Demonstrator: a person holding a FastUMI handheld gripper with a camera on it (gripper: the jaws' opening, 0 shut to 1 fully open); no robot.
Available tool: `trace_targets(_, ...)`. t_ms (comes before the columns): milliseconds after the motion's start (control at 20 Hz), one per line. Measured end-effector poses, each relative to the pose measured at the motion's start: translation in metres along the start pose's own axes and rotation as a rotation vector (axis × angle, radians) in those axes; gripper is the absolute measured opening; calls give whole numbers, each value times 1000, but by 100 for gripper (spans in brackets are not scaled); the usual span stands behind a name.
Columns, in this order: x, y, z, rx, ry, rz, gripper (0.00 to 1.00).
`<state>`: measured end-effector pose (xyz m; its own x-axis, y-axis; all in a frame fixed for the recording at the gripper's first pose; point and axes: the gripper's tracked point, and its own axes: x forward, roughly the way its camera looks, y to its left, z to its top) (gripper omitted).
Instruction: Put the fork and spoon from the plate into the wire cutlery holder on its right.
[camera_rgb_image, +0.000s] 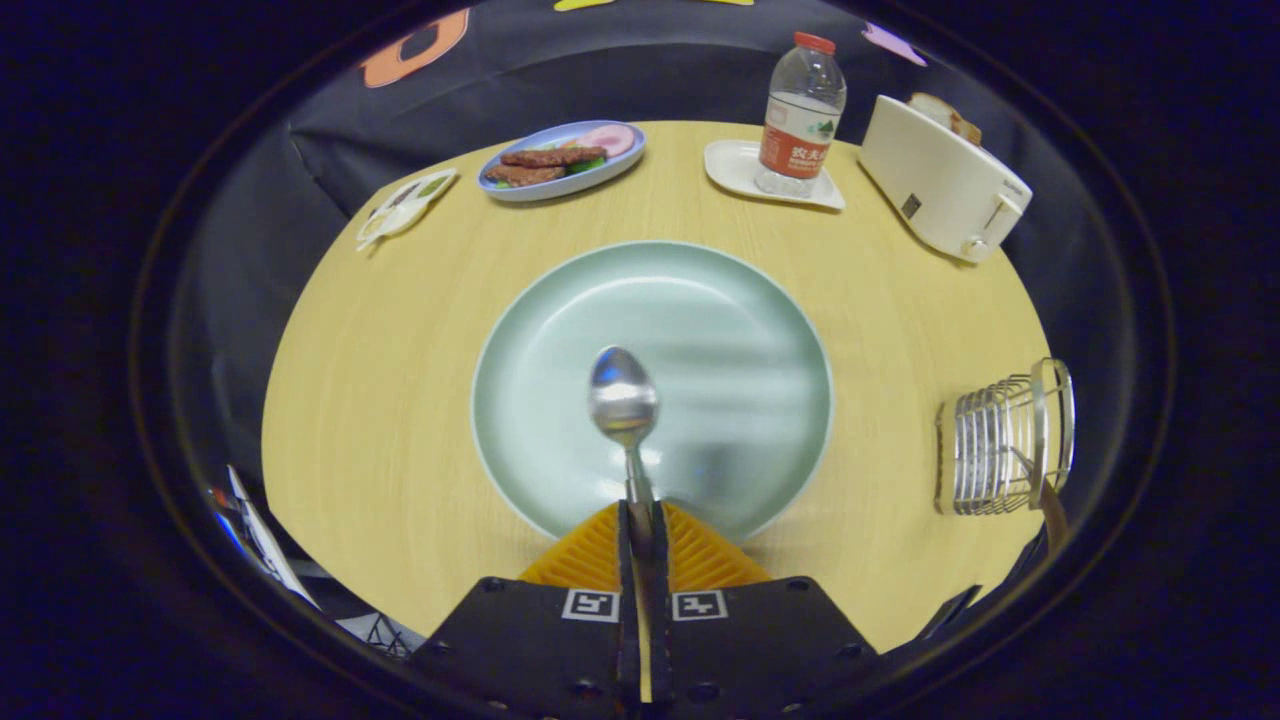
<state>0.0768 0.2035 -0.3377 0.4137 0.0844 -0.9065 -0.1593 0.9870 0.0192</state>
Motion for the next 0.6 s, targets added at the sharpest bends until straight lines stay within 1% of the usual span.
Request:
trace_targets(100, -8, -5, 6, -11, -4, -2, 4)
trace_targets(150, -12, -5, 7, -13, 1, 0, 1)
trace_targets(250, -26, -8, 12, -4, 5, 12, 1)
trace_targets(400, -55, -12, 20, 32, 30, 51, 0)
trace_targets(600, -107, -39, 33, 62, 42, 66, 1)
